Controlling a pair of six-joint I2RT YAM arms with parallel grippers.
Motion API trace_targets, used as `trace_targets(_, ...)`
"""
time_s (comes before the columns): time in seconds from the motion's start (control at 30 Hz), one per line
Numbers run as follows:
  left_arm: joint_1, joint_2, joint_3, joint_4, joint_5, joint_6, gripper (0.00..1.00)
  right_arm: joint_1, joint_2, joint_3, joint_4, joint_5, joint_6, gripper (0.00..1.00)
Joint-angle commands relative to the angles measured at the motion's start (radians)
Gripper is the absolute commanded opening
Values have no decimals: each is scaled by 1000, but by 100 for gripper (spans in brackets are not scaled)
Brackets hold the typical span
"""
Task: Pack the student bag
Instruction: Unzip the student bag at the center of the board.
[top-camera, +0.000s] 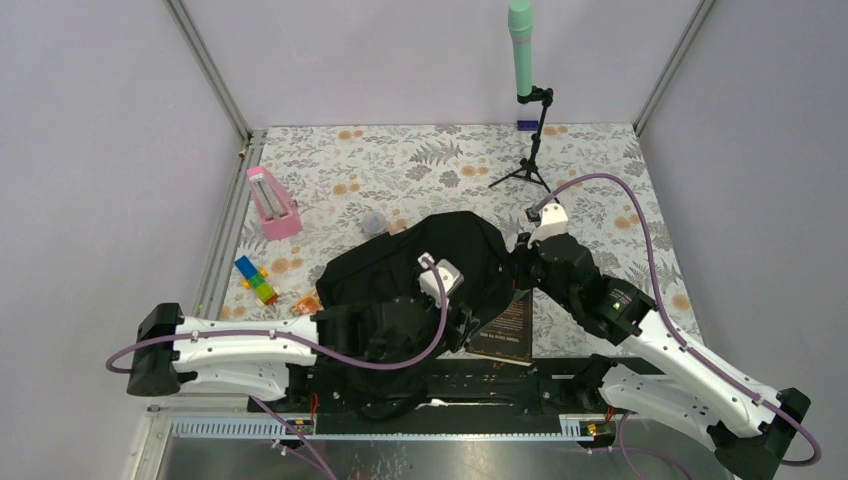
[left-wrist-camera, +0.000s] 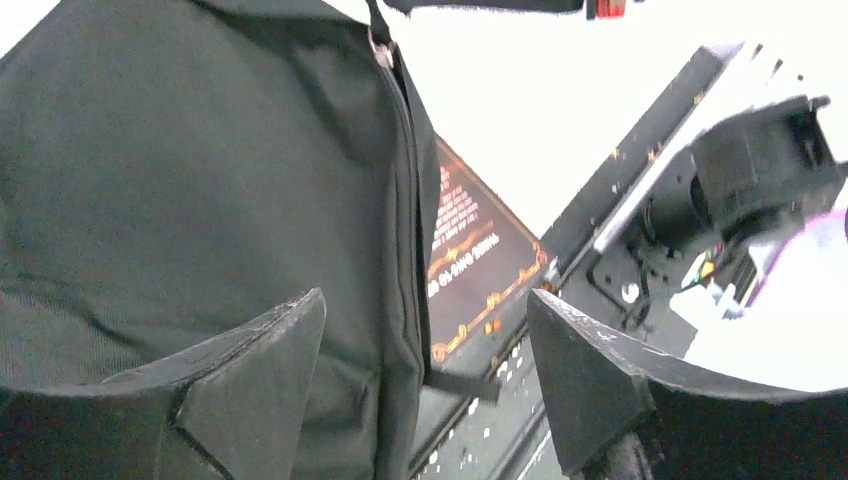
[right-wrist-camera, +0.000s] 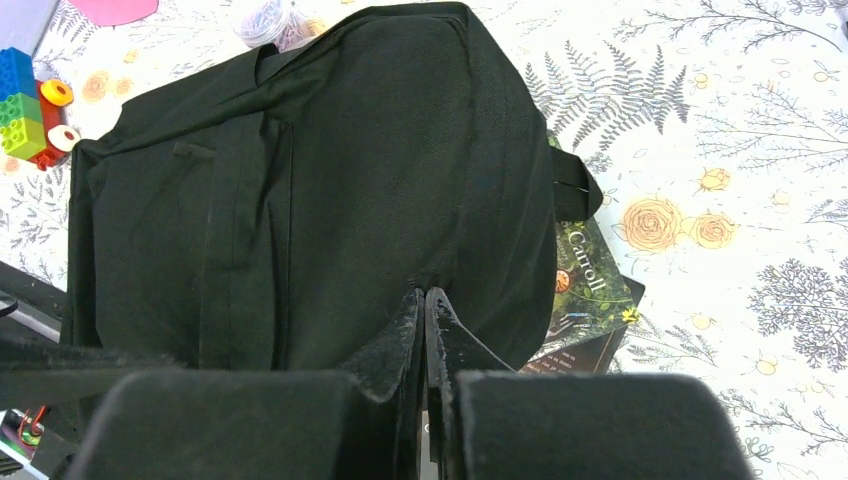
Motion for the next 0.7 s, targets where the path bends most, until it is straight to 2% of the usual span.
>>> trace_targets(0.0, 79, 89, 102, 67, 68, -6, 78, -9, -7, -11, 68, -42, 0, 0)
trace_targets(0.17, 164, 203, 181, 119, 183, -12, 81, -8, -17, -12, 72, -65, 3, 0)
trace_targets(0.4, 175, 306, 253, 121, 206, 25, 78, -8, -48, -30, 70, -67, 0, 0)
trace_targets(0.67, 175, 369, 265, 142, 190, 30, 54, -9, -58, -35, 68, -72, 1, 0)
